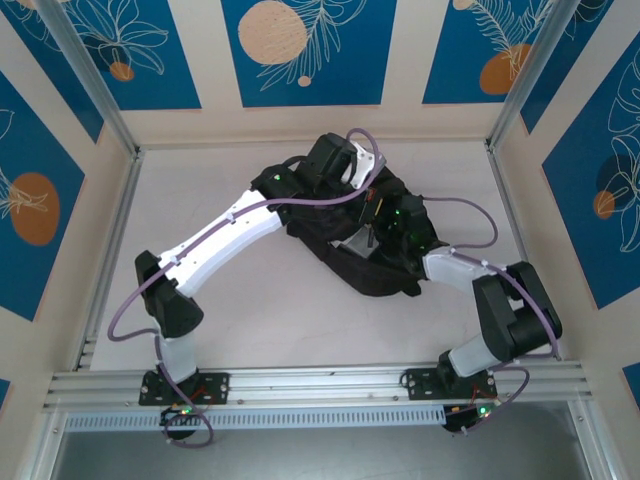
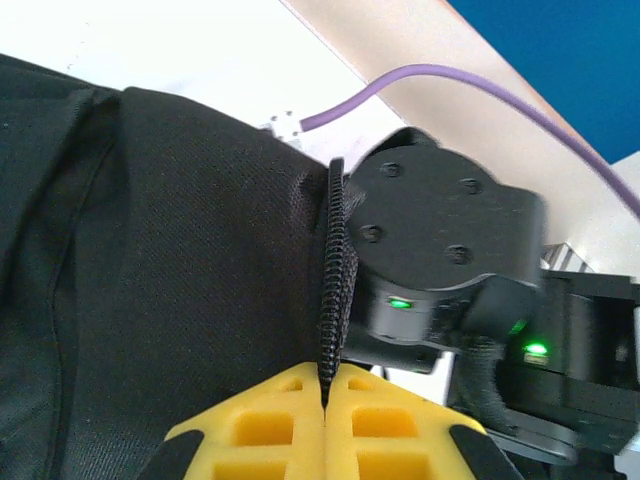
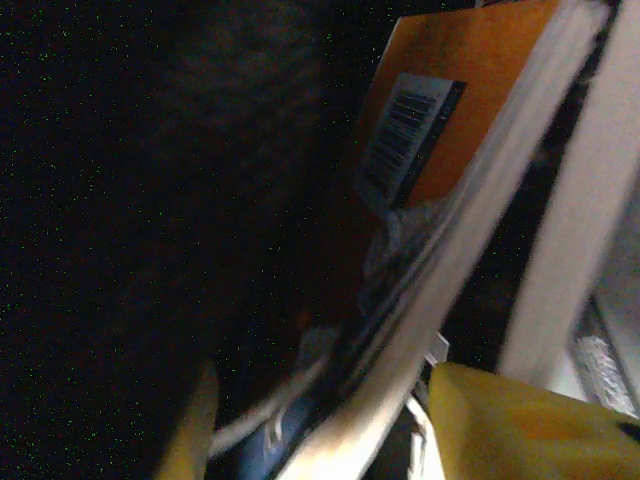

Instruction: Pack books, pencil case, and school supplies into a backpack

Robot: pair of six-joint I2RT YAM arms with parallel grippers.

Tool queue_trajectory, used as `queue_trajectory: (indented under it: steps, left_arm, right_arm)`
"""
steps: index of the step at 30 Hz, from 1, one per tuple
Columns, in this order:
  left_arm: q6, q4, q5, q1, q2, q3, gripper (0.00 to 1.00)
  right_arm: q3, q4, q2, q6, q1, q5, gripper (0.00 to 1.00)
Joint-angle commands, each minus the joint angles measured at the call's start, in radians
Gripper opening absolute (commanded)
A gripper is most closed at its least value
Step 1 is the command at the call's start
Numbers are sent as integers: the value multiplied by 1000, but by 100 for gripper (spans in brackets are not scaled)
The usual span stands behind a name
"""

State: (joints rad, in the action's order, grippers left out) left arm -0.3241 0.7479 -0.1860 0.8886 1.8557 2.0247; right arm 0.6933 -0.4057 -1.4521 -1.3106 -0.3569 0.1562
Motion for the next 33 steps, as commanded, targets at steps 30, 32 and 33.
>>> queue_trajectory:
  steps: [30, 32, 33]
  left_arm:
    - [-65, -68, -186, -16, 20, -127, 62]
    - [-69, -88, -188, -37, -20, -169, 63]
    - [-75, -108, -204, -52, -43, -199, 63]
  right_arm:
    - [33, 1033, 917, 390, 73, 337, 53]
    - [41, 1037, 921, 404, 74, 344, 53]
    - [41, 1029, 923, 416, 74, 339, 52]
